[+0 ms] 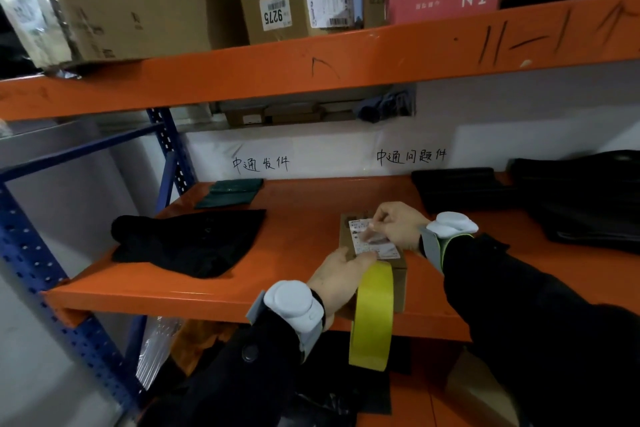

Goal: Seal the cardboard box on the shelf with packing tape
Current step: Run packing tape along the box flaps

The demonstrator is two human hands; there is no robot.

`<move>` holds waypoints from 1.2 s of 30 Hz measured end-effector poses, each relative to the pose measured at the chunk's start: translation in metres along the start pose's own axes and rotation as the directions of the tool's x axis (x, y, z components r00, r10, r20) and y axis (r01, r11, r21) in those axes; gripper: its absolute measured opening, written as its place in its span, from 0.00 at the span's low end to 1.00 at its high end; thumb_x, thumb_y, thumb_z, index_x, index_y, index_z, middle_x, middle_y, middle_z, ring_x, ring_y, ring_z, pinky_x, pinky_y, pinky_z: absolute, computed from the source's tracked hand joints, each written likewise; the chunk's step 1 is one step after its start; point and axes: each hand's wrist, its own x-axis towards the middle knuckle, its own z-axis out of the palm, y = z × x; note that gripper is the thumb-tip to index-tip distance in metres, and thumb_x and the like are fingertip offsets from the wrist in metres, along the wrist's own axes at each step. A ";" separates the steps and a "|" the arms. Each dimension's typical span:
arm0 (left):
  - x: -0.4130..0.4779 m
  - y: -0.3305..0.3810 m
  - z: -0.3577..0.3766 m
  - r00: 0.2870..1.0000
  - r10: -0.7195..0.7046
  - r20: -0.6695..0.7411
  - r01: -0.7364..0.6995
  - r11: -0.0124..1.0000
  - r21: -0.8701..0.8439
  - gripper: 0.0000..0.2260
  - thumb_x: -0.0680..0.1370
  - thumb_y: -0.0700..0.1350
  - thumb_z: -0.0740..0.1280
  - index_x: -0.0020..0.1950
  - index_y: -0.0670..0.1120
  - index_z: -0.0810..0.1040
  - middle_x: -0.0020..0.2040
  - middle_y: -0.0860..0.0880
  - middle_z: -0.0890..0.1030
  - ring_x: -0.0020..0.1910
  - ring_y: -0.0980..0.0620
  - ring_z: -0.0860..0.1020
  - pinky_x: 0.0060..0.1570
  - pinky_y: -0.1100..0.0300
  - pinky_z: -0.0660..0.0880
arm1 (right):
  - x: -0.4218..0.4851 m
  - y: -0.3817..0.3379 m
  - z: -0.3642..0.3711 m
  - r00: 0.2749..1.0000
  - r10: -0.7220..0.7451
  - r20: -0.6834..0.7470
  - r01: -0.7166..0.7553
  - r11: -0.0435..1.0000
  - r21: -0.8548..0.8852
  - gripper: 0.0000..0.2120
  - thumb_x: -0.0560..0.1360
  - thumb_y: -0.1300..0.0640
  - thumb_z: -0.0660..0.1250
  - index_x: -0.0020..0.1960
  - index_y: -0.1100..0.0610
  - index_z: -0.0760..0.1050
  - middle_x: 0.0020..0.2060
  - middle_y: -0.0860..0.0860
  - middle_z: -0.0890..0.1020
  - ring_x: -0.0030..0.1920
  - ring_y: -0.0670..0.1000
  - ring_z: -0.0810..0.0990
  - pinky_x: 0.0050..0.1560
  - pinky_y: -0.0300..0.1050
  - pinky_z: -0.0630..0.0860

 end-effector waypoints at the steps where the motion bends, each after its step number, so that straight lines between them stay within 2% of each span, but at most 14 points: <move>1: 0.004 0.003 -0.003 0.999 -0.037 0.006 0.037 0.999 -0.013 0.32 0.80 0.61 0.63 0.78 0.45 0.62 0.74 0.49 0.68 0.70 0.47 0.68 0.58 0.58 0.61 | 0.000 -0.001 0.001 1.000 0.008 -0.007 -0.008 1.000 -0.007 0.04 0.79 0.60 0.65 0.45 0.57 0.73 0.40 0.49 0.87 0.42 0.45 0.84 0.36 0.35 0.75; 2: 0.007 0.006 -0.005 0.997 -0.073 0.022 0.073 0.997 -0.019 0.33 0.79 0.62 0.64 0.78 0.46 0.62 0.75 0.48 0.67 0.70 0.46 0.67 0.58 0.56 0.62 | 0.002 -0.001 0.002 1.000 0.011 -0.012 -0.012 1.000 -0.012 0.04 0.79 0.60 0.65 0.45 0.57 0.72 0.39 0.48 0.87 0.42 0.45 0.84 0.38 0.38 0.77; 4: 0.012 0.009 -0.009 0.992 -0.119 0.047 0.121 0.992 -0.029 0.34 0.78 0.63 0.63 0.78 0.45 0.61 0.72 0.46 0.69 0.63 0.46 0.69 0.56 0.54 0.62 | 0.004 0.002 0.006 1.000 0.012 -0.023 -0.013 1.000 -0.011 0.05 0.79 0.59 0.64 0.45 0.57 0.72 0.38 0.46 0.87 0.44 0.46 0.84 0.45 0.45 0.81; 7: 0.015 0.010 -0.010 0.991 -0.132 0.023 0.132 0.991 0.004 0.35 0.78 0.62 0.64 0.78 0.43 0.61 0.58 0.48 0.73 0.52 0.47 0.71 0.50 0.55 0.66 | 0.005 0.004 0.011 0.999 0.004 -0.051 -0.004 1.000 -0.010 0.05 0.79 0.60 0.64 0.44 0.56 0.72 0.37 0.47 0.87 0.46 0.50 0.85 0.49 0.51 0.82; 9: 0.019 0.006 -0.007 0.994 -0.111 0.007 0.111 0.994 0.018 0.35 0.78 0.61 0.64 0.78 0.43 0.62 0.66 0.47 0.74 0.61 0.45 0.73 0.55 0.55 0.69 | 0.005 0.004 0.014 0.999 0.019 -0.045 -0.016 0.998 0.064 0.06 0.79 0.62 0.64 0.43 0.58 0.72 0.37 0.51 0.87 0.46 0.51 0.86 0.48 0.53 0.83; 10: 0.020 0.004 -0.005 0.995 -0.096 0.004 0.096 0.995 0.019 0.34 0.78 0.60 0.65 0.78 0.44 0.61 0.73 0.46 0.70 0.69 0.44 0.69 0.62 0.54 0.68 | 0.005 0.004 0.015 0.999 0.036 -0.040 -0.032 0.995 0.096 0.06 0.79 0.63 0.65 0.43 0.58 0.72 0.38 0.53 0.87 0.46 0.52 0.86 0.48 0.54 0.83; 12: 0.019 0.000 -0.002 0.998 -0.068 0.011 0.068 0.998 0.001 0.34 0.78 0.59 0.65 0.79 0.46 0.61 0.77 0.47 0.65 0.75 0.44 0.64 0.70 0.53 0.63 | 0.004 0.006 0.014 0.997 0.061 -0.048 -0.055 0.992 0.117 0.06 0.78 0.62 0.66 0.43 0.58 0.72 0.39 0.55 0.87 0.47 0.53 0.85 0.49 0.54 0.83; 18: 0.016 -0.001 -0.001 0.997 -0.067 0.030 0.067 0.998 0.017 0.35 0.70 0.60 0.64 0.74 0.44 0.70 0.75 0.46 0.69 0.72 0.42 0.68 0.72 0.47 0.64 | 0.000 0.007 0.013 0.997 0.073 -0.040 -0.059 0.960 0.275 0.05 0.77 0.65 0.68 0.50 0.58 0.74 0.39 0.58 0.86 0.42 0.51 0.84 0.45 0.50 0.81; 21: 0.016 0.000 -0.002 0.997 -0.067 0.038 0.066 0.997 0.036 0.34 0.72 0.59 0.64 0.75 0.44 0.69 0.75 0.47 0.68 0.72 0.43 0.67 0.72 0.49 0.63 | -0.001 0.008 0.010 0.998 0.053 -0.015 -0.049 0.977 0.209 0.03 0.77 0.63 0.67 0.49 0.60 0.80 0.38 0.54 0.86 0.40 0.48 0.82 0.39 0.43 0.79; 24: 0.021 -0.002 -0.002 0.998 -0.060 0.034 0.058 0.996 0.071 0.23 0.78 0.53 0.63 0.69 0.43 0.74 0.64 0.47 0.75 0.60 0.44 0.73 0.62 0.54 0.67 | 0.001 0.009 0.008 0.999 0.051 -0.006 -0.049 0.985 0.163 0.06 0.78 0.60 0.68 0.45 0.60 0.83 0.37 0.52 0.86 0.38 0.46 0.81 0.38 0.40 0.78; 27: 0.020 -0.002 -0.003 0.999 -0.041 0.030 0.039 0.996 0.074 0.18 0.78 0.51 0.64 0.62 0.40 0.77 0.48 0.48 0.75 0.46 0.47 0.72 0.48 0.56 0.66 | 0.002 0.011 0.004 0.998 0.014 0.067 -0.025 0.986 0.166 0.03 0.74 0.59 0.73 0.44 0.59 0.83 0.38 0.52 0.86 0.42 0.48 0.83 0.47 0.43 0.80; 30: 0.017 -0.002 -0.004 0.999 -0.028 0.040 0.025 0.997 0.073 0.19 0.79 0.50 0.63 0.66 0.41 0.76 0.57 0.49 0.76 0.53 0.45 0.74 0.53 0.54 0.68 | 0.000 0.010 0.001 0.997 -0.007 0.072 -0.005 0.987 0.159 0.05 0.69 0.60 0.78 0.43 0.56 0.85 0.41 0.54 0.86 0.45 0.51 0.84 0.48 0.43 0.81; 33: 0.011 -0.002 -0.003 0.998 -0.017 0.060 0.013 0.998 0.069 0.28 0.78 0.55 0.64 0.75 0.46 0.68 0.69 0.53 0.71 0.67 0.48 0.71 0.65 0.56 0.66 | 0.000 0.007 0.002 0.999 0.006 -0.031 -0.002 0.991 0.132 0.06 0.65 0.58 0.81 0.39 0.53 0.85 0.38 0.50 0.86 0.42 0.47 0.83 0.43 0.37 0.78; 36: 0.004 -0.005 0.000 0.998 0.028 0.058 -0.031 0.998 0.051 0.26 0.80 0.58 0.62 0.76 0.50 0.66 0.70 0.54 0.71 0.68 0.50 0.70 0.67 0.58 0.65 | 0.003 0.011 0.003 0.997 0.034 -0.068 -0.026 0.993 0.118 0.06 0.63 0.55 0.82 0.37 0.53 0.86 0.36 0.50 0.86 0.44 0.49 0.85 0.52 0.43 0.81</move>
